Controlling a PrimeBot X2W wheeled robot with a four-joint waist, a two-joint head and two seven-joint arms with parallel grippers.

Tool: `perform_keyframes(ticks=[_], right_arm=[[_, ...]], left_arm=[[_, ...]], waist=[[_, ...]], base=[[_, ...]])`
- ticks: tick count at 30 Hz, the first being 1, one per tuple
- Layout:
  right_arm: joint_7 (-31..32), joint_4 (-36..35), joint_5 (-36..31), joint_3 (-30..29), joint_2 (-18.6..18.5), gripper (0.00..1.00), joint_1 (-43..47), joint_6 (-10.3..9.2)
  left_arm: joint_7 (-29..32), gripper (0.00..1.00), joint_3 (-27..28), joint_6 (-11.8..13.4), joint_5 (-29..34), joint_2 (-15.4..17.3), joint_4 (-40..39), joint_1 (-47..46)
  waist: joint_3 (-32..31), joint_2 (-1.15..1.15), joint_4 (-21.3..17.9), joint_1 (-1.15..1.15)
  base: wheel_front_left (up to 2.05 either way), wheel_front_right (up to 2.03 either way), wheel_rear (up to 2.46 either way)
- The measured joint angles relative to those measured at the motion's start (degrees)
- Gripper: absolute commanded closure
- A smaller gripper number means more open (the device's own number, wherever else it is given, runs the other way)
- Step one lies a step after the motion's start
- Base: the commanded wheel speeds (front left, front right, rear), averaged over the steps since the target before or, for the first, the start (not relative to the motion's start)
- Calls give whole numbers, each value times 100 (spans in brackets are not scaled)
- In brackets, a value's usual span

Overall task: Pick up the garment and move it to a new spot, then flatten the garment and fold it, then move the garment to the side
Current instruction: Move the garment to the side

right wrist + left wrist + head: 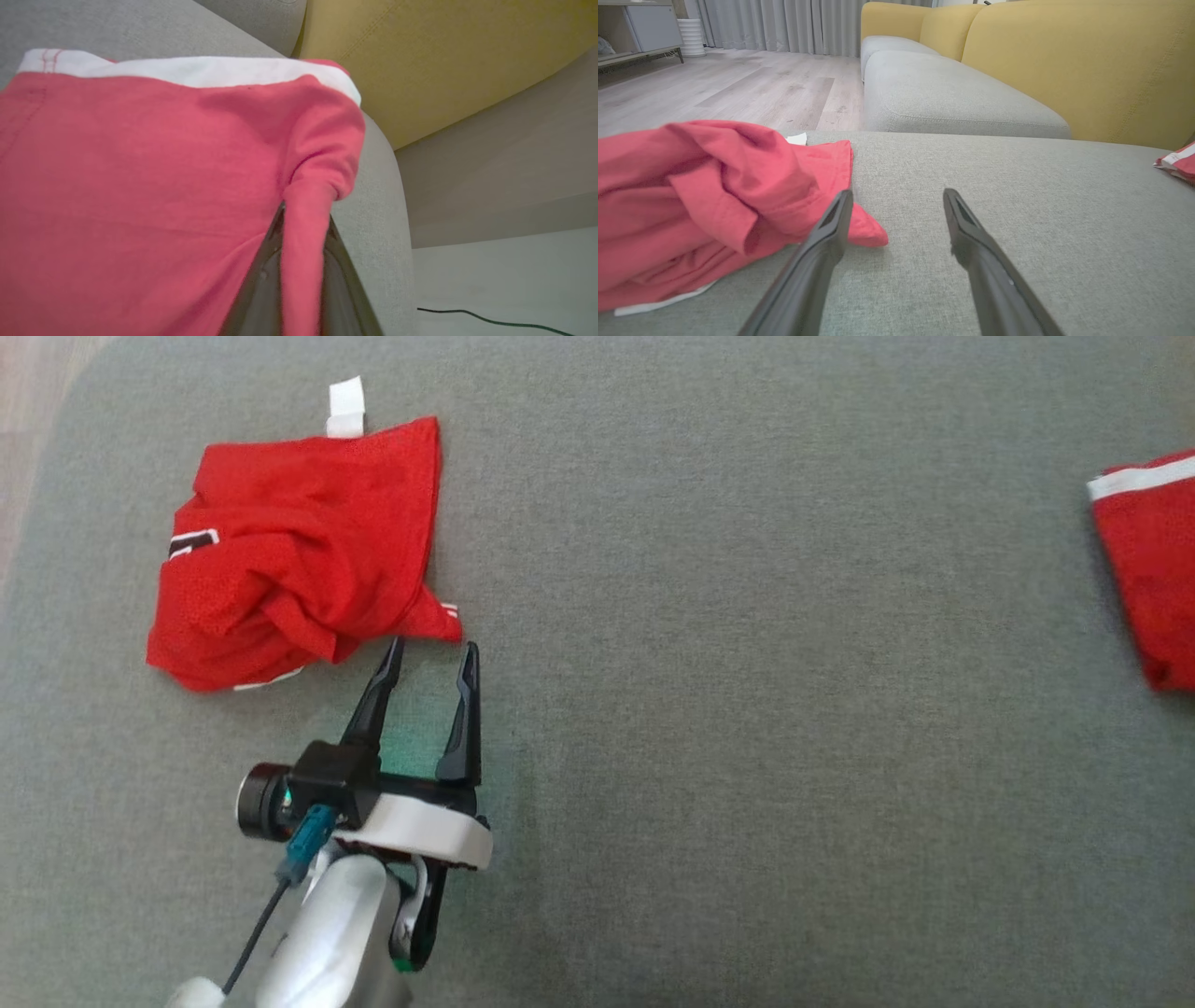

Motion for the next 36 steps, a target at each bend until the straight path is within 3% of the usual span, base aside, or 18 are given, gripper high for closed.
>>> perform_keyframes(ticks=[13,14,15,21,32,36], right_arm=[[59,81,-694,-1078,129,100,-49,0],[58,55,-735,-1124,171,57,-49,0],[45,29,-764,-1194,219,0,-49,0],[-181,-143,-809,-1474,546,0,-50,0],[-928,-967,-250,-1266,1558,0,-36,0],[-1077,-1679,186,-1026,2219,0,108,0]], left_arm=[[0,0,22,0,0,-1,-18,-31],[0,0,22,0,0,-1,-16,-35],[0,0,22,0,0,-1,-15,-40],[0,0,30,0,0,-2,38,-46],[0,0,185,0,16,-2,25,123],[0,0,268,-1,51,-2,5,375]], waist=[[170,0,56,0],[170,0,47,0],[165,0,38,0],[0,0,-16,0],[-680,0,-122,-1],[-1011,0,-163,-2]], base=[[0,0,0],[0,0,0],[0,0,0],[0,0,0],[0,0,0],[0,0,0]])
